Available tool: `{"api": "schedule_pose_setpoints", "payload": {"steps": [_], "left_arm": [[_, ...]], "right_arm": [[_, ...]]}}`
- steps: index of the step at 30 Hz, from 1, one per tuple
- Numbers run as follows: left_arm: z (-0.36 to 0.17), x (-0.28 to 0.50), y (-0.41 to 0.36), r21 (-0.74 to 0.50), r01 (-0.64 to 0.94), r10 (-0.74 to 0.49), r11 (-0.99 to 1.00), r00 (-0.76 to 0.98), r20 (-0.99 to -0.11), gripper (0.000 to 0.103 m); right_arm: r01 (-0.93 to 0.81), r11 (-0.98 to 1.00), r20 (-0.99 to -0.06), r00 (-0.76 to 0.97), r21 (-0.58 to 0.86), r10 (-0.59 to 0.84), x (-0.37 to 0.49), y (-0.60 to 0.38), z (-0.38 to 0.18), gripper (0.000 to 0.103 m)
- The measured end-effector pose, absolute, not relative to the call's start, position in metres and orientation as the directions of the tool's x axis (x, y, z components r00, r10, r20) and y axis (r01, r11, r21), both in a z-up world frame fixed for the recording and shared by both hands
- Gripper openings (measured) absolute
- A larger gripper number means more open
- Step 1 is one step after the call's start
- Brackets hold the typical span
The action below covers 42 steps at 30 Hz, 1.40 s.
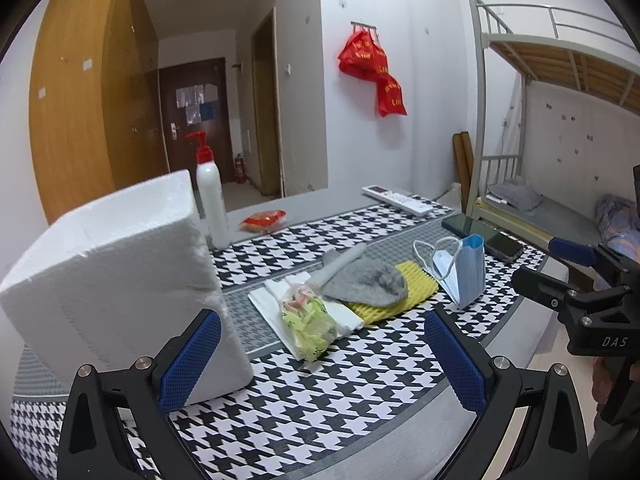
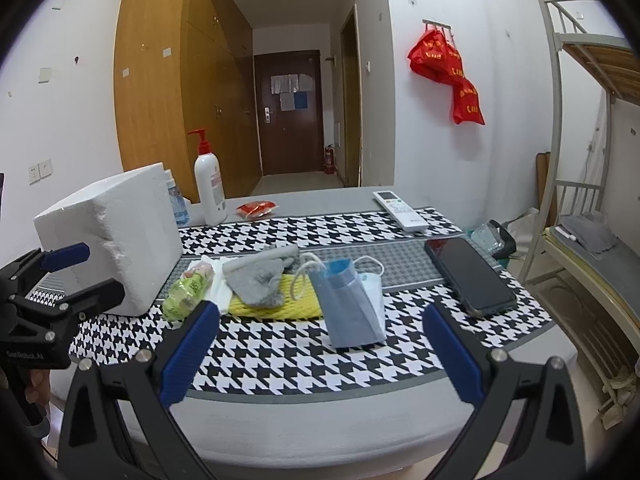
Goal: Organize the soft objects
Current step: 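Move the left tool toward the green snack bag, then grasp the green snack bag with the left tool while the right tool grasps the blue mask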
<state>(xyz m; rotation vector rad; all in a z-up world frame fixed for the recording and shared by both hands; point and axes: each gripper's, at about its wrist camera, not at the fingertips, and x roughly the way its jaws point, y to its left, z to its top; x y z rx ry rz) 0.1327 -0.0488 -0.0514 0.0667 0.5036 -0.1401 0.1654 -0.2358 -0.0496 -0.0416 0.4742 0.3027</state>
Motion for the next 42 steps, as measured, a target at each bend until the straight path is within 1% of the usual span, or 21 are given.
{"api": "schedule_pose_setpoints", "payload": {"steps": [15,21,26,31,34,36,40,42], "left_arm": [[-0.073,0.162,-0.060,0.012,0.158,-0.123,0.987,0.815,-0.566,0.102],[-0.083,0.180,-0.063,0.021,0.138,-0.099,0.990,0.796,-0.597,0.102],[-0.092,0.194,-0.063,0.050,0.094,-0.042,0.994,0.781,-0.623,0.101],[-0.096,0.204,-0.060,0.049,0.050,-0.007,0.998,0.769,-0.640,0.094],[-0.102,0.210,-0.060,0.058,0.035,0.013,0.998,0.749,-0.663,0.082],[-0.106,0.215,-0.060,0.038,0.036,0.000,0.999,0.731,-0.682,0.075],[-0.109,0.217,-0.055,0.025,0.016,0.005,1.000,0.725,-0.689,0.066],[-0.109,0.218,-0.054,0.022,0.006,0.011,1.000,0.723,-0.691,0.058]], "right_arm": [[-0.293,0.955,-0.502,0.821,0.038,0.272,0.187,-0.239,-0.067,0.103],[-0.291,0.955,-0.521,0.808,0.052,0.274,0.200,-0.243,-0.076,0.103],[-0.293,0.955,-0.531,0.802,0.050,0.274,0.210,-0.244,-0.081,0.103],[-0.299,0.953,-0.534,0.798,0.051,0.279,0.218,-0.247,-0.082,0.103],[-0.302,0.952,-0.538,0.795,0.050,0.281,0.221,-0.248,-0.083,0.103],[-0.306,0.951,-0.541,0.791,0.054,0.285,0.224,-0.249,-0.084,0.103],[-0.313,0.948,-0.553,0.782,0.051,0.287,0.228,-0.249,-0.087,0.103],[-0.315,0.948,-0.559,0.777,0.053,0.290,0.229,-0.248,-0.088,0.103]]}}
